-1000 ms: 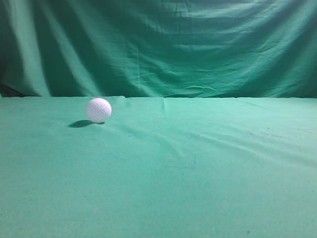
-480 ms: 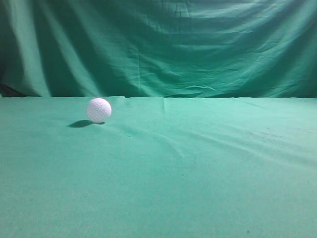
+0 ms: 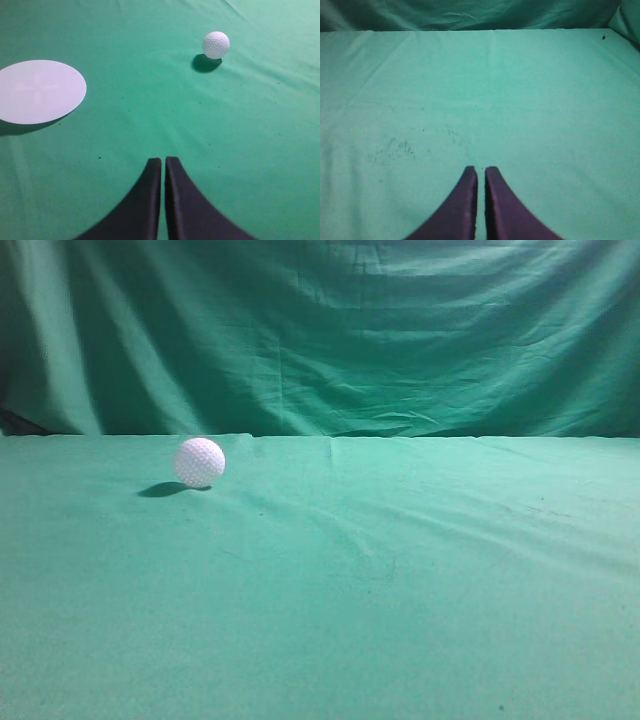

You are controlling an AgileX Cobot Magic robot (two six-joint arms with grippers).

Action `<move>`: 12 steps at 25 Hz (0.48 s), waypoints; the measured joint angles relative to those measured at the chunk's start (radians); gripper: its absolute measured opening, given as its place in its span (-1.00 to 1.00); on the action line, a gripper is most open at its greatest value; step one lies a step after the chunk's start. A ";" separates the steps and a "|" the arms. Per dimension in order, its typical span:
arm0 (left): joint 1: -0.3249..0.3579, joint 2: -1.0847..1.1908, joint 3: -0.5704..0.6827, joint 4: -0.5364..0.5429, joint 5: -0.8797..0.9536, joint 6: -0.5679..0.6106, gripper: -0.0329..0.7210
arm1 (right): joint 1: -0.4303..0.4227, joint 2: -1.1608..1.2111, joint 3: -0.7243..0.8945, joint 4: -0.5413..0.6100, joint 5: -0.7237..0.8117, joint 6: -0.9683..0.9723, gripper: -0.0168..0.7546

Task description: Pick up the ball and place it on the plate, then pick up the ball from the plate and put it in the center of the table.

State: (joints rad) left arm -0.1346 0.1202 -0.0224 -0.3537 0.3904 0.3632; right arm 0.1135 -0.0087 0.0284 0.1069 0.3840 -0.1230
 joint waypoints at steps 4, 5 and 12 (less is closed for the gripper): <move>0.000 0.000 0.000 0.000 0.000 0.000 -0.91 | 0.000 0.000 0.000 0.000 0.000 0.000 -0.96; 0.000 0.000 0.000 0.000 0.000 0.000 -0.91 | 0.000 0.000 0.000 0.000 0.000 0.000 -0.96; 0.000 -0.011 0.000 0.000 0.000 0.000 -0.91 | 0.000 0.000 0.000 0.000 0.000 0.000 -0.96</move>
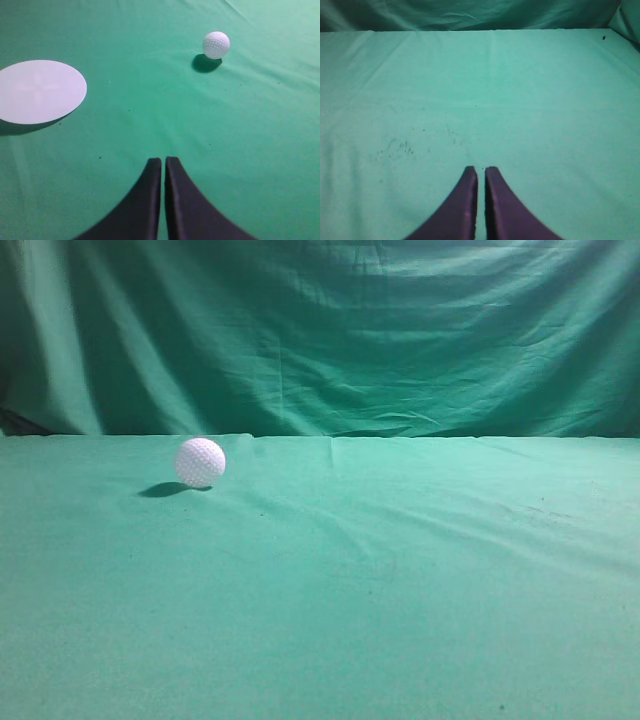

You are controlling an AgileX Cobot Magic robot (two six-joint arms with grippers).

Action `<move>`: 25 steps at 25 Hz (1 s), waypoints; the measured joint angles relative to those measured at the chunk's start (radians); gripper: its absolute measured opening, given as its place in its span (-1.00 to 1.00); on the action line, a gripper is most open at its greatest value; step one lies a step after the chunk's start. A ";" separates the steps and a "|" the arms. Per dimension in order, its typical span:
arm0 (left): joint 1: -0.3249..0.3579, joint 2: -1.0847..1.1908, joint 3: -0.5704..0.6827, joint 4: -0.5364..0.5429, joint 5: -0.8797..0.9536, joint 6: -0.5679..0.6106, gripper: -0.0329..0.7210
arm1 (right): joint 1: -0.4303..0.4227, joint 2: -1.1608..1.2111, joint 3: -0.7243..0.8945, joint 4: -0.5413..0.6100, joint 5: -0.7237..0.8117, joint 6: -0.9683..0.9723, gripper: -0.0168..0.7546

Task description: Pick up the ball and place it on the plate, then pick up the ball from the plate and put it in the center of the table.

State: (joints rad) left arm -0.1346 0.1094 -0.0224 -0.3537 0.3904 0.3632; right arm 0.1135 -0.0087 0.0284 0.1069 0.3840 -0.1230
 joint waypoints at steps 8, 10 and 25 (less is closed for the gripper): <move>0.000 -0.118 0.000 0.208 0.004 -0.080 -0.91 | 0.000 0.000 0.000 0.004 0.000 0.000 -0.96; 0.000 -0.118 0.012 0.287 0.000 -0.163 -0.91 | 0.000 0.000 0.000 0.004 0.002 0.000 -0.96; 0.000 -0.120 0.040 0.362 -0.035 -0.302 -0.91 | 0.000 0.000 0.000 0.006 0.004 0.000 -0.96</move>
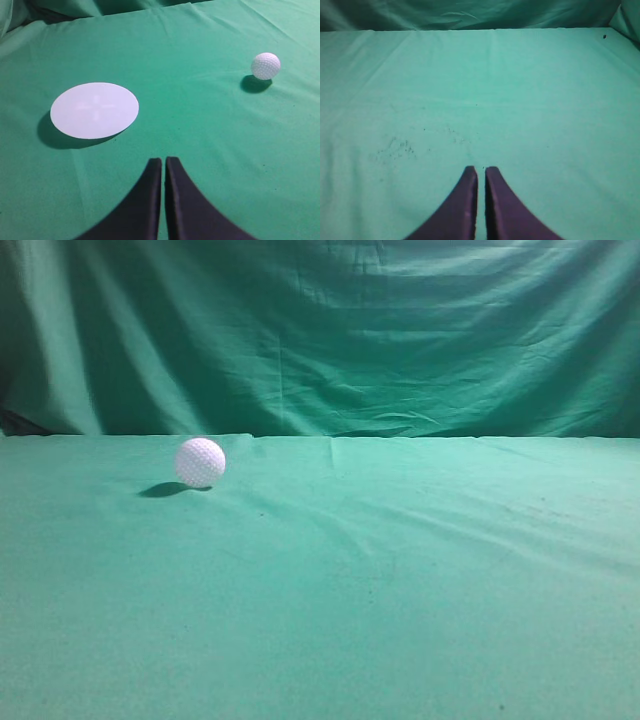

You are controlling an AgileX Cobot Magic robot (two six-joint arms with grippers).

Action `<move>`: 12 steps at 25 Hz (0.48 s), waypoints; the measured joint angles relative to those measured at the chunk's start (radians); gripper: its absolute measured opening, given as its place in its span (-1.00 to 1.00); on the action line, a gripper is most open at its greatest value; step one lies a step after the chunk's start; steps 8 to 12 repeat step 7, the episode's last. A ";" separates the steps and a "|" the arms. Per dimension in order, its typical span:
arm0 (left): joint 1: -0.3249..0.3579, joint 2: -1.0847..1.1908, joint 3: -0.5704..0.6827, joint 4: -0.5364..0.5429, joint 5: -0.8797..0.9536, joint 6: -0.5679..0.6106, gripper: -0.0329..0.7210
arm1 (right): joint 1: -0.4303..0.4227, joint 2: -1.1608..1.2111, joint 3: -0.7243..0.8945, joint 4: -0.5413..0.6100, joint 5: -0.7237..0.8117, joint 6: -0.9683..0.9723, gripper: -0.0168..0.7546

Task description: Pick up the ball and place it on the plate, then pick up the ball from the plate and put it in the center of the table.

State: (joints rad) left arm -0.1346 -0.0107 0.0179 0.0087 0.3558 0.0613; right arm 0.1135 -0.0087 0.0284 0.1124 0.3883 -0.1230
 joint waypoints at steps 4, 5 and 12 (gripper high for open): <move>0.000 0.000 0.000 -0.001 0.000 -0.003 -0.91 | 0.000 0.000 0.000 0.000 0.000 -0.004 -0.96; 0.000 0.000 0.000 -0.001 0.000 -0.002 -0.91 | 0.000 0.000 0.000 0.000 0.000 -0.004 -0.96; 0.000 0.000 0.000 -0.001 0.000 -0.002 -0.91 | 0.000 0.000 0.000 0.000 0.000 -0.004 -0.96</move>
